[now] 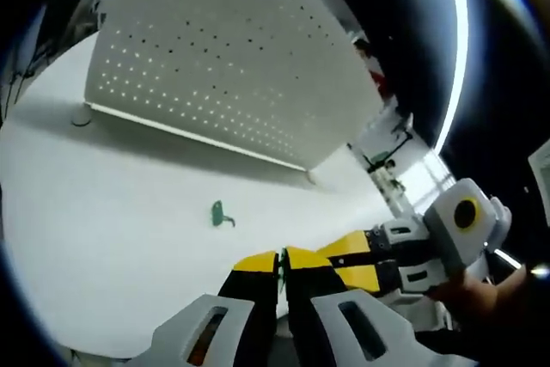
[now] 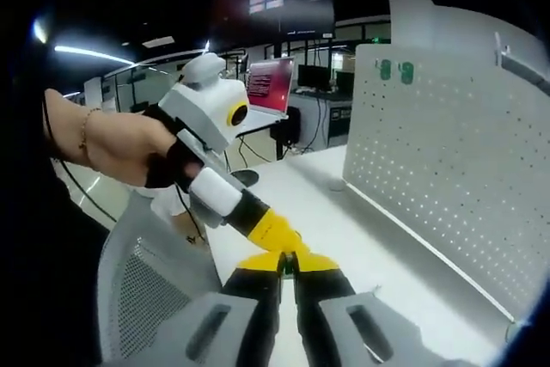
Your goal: Insert the hook assembly into the mounting plate slot until the hook locks in place.
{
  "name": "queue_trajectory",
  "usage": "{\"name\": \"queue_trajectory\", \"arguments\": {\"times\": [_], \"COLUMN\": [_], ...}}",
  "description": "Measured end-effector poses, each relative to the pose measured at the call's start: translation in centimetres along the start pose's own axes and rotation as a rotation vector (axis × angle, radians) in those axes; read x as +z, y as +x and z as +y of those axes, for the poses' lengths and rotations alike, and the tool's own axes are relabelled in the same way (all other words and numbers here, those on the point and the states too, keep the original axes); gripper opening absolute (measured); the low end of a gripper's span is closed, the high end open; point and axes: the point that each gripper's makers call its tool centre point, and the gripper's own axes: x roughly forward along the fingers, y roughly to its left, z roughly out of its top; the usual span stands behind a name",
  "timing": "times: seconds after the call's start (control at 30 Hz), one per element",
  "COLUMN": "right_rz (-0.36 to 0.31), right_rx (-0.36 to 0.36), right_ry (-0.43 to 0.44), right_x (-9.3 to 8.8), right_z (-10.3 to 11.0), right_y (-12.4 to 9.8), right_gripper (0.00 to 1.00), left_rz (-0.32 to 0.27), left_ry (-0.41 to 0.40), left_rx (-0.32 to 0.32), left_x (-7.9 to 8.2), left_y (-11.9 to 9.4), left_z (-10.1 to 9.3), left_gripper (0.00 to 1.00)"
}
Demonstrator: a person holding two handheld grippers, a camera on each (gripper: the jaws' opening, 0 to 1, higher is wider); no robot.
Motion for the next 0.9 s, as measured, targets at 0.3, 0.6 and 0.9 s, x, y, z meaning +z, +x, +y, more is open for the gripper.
{"name": "queue_trajectory", "arguments": {"times": [0.3, 0.6, 0.9], "right_rz": [0.008, 0.01, 0.015], "right_rx": [-0.009, 0.027, 0.011], "right_ry": [-0.001, 0.056, 0.051], "right_x": [-0.16, -0.5, -0.33], "right_z": [-0.11, 0.31, 0.07], "right_y": [0.12, 0.05, 0.04], "right_gripper": [0.02, 0.02, 0.01], "left_rz": [0.006, -0.001, -0.009], "left_ry": [0.012, -0.035, -0.065], "left_rx": [0.002, -0.021, -0.04], "left_x": [-0.16, -0.47, -0.18], "left_y": [0.13, -0.08, -0.15], "left_z": [0.12, 0.15, -0.29], "left_gripper": [0.01, 0.01, 0.01]}}
